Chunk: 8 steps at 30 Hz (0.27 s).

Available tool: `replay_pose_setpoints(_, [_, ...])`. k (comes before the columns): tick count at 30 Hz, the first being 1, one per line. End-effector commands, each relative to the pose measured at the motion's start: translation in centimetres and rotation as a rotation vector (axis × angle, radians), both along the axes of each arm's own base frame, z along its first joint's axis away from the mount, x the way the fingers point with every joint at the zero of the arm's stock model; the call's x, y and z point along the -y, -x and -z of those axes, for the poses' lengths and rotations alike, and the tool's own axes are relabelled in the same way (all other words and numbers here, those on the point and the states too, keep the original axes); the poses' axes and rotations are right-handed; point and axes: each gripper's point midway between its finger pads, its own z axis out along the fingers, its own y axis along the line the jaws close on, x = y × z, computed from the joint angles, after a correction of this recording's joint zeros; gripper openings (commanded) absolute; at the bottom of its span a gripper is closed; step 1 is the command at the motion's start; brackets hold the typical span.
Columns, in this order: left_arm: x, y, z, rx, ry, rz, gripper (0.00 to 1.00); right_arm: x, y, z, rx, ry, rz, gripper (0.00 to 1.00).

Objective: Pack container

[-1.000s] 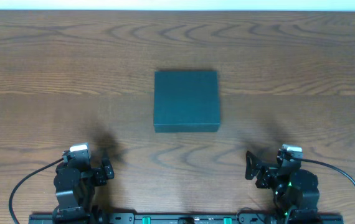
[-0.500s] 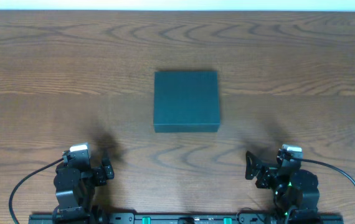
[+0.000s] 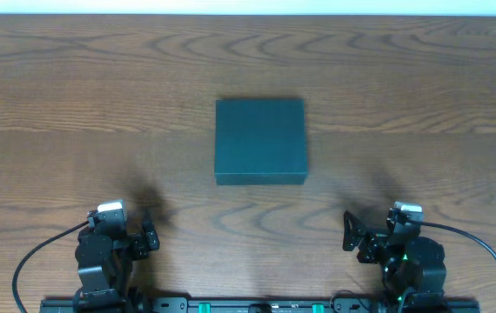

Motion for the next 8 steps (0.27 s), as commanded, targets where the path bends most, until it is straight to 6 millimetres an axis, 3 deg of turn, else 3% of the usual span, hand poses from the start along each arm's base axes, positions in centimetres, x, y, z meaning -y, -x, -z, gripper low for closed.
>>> replay_pose_setpoints(1, [-0.25, 0.17, 0.34, -0.01, -0.004, -0.015, 0.95, -0.32, 0.07, 0.25, 0.001, 0.009, -0.025, 0.99])
replay_pose_setpoints(8, [-0.25, 0.17, 0.34, -0.01, -0.004, -0.015, 0.95, -0.32, 0.07, 0.25, 0.0, 0.008, -0.025, 0.99])
